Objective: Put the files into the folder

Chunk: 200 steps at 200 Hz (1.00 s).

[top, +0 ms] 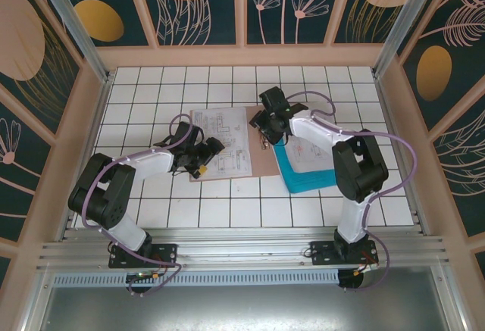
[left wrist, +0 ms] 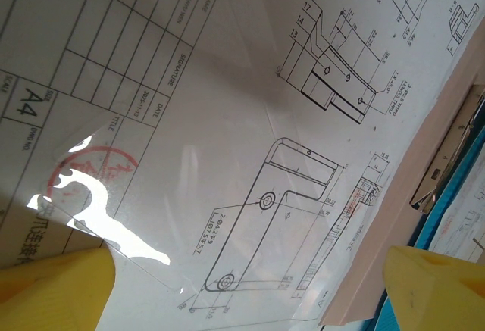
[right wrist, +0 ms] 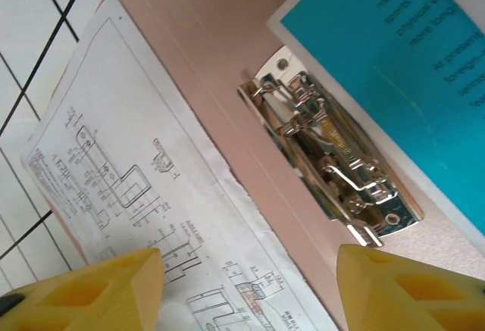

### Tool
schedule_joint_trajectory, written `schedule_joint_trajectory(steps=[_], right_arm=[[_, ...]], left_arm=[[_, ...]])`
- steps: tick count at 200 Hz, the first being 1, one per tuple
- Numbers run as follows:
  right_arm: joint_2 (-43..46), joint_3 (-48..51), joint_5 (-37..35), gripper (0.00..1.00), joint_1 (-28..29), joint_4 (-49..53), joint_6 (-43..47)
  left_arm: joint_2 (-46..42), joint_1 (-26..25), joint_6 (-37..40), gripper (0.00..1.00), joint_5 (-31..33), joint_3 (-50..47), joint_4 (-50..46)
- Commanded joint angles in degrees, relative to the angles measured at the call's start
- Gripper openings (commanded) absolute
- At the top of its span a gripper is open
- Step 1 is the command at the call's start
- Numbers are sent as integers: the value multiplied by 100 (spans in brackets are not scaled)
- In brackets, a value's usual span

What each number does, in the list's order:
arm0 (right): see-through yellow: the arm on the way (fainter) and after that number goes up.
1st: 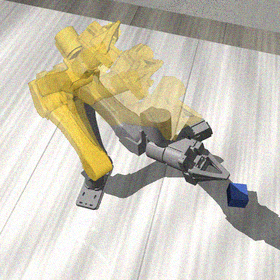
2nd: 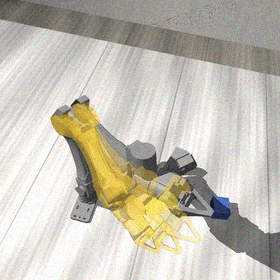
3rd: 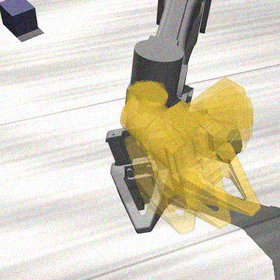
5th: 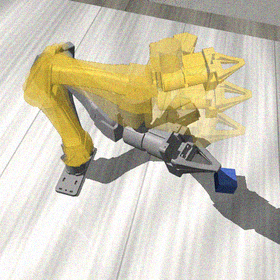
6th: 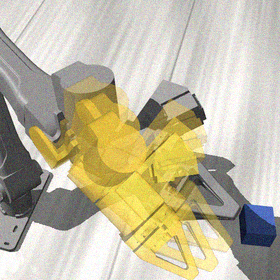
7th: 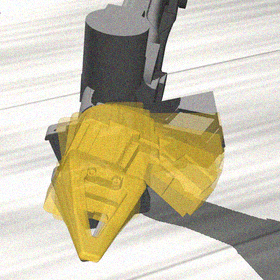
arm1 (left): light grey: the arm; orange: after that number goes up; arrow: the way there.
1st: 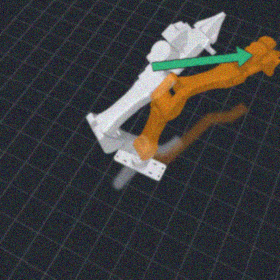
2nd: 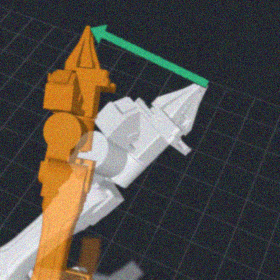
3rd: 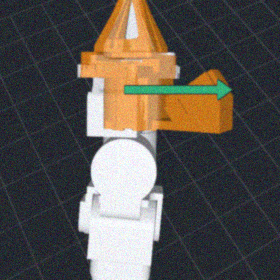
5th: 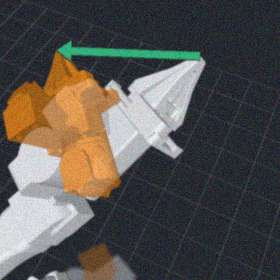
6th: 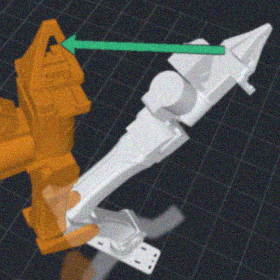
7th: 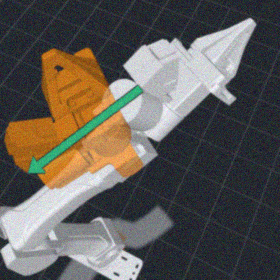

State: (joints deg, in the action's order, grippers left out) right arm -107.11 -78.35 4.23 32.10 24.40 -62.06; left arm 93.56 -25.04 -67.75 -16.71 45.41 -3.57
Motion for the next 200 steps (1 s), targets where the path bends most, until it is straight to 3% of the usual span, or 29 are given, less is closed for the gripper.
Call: schedule_joint_trajectory(steps=[1,77,200], right_arm=[[-104,104,122,62,176,13,-149],[-761,-271,86,62,195,237,-79],[-1520,-574,-705,63,80,1313,184]], left_arm=[[163,104,21,93,361,-211,-583],[110,103,14,93,421,-278,-662],[86,113,-79,93,486,-363,-733]])
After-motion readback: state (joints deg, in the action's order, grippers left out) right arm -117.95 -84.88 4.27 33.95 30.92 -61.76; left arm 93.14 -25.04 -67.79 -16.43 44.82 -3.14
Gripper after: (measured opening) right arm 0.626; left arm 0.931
